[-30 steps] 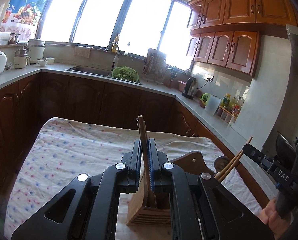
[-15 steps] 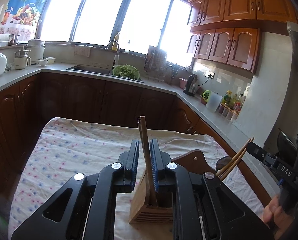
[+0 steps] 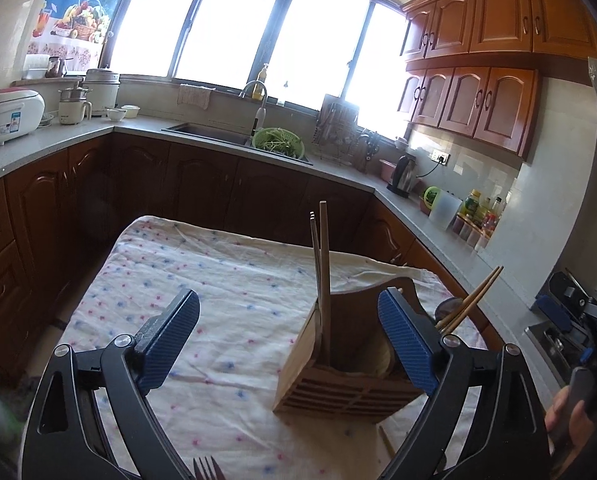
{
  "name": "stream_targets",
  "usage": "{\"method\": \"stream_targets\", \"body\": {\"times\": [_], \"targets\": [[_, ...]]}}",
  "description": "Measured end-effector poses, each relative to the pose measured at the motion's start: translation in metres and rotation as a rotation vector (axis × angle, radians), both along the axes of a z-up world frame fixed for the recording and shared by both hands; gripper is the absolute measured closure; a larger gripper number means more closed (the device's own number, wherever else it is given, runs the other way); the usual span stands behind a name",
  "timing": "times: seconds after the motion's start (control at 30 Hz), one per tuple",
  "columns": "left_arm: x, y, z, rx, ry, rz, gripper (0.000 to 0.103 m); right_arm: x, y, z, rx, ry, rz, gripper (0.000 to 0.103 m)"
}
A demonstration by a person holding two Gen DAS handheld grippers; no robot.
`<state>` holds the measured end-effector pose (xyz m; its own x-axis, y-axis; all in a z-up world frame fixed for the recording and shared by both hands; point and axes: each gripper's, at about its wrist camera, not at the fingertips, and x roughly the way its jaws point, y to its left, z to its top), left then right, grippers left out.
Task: Organize utensils
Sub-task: 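Open both tools to release the wooden chopsticks into the holder, then move both tools back toward the remaining wooden chopstick and forks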
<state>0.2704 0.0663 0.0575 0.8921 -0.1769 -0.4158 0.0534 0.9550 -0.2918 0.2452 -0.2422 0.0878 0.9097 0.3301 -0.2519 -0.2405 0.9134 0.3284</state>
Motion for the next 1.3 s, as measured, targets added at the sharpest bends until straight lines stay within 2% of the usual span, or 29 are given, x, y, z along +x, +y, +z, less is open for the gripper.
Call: {"method": "stream_targets", "body": {"times": [0.23, 0.43, 0.8, 1.3], "targets": [[-0.025, 0.001, -0.012, -0.016, 0.054, 0.000, 0.008, -0.020, -0.012, -0.011, 0.010, 0.038, -0.010, 0.007], [-0.049, -0.010, -0.021, 0.009, 0.087, -0.015, 0.008, -0.044, -0.021, -0.024, 0.015, 0.061, -0.018, 0.007], [-0.087, -0.031, -0.045, 0.006, 0.147, -0.054, 0.008, -0.085, -0.046, -0.052, -0.001, 0.137, -0.050, 0.007], [-0.104, -0.066, -0.077, 0.041, 0.255, -0.116, 0.008, -0.111, -0.059, -0.106, -0.019, 0.273, -0.054, 0.007]]}}
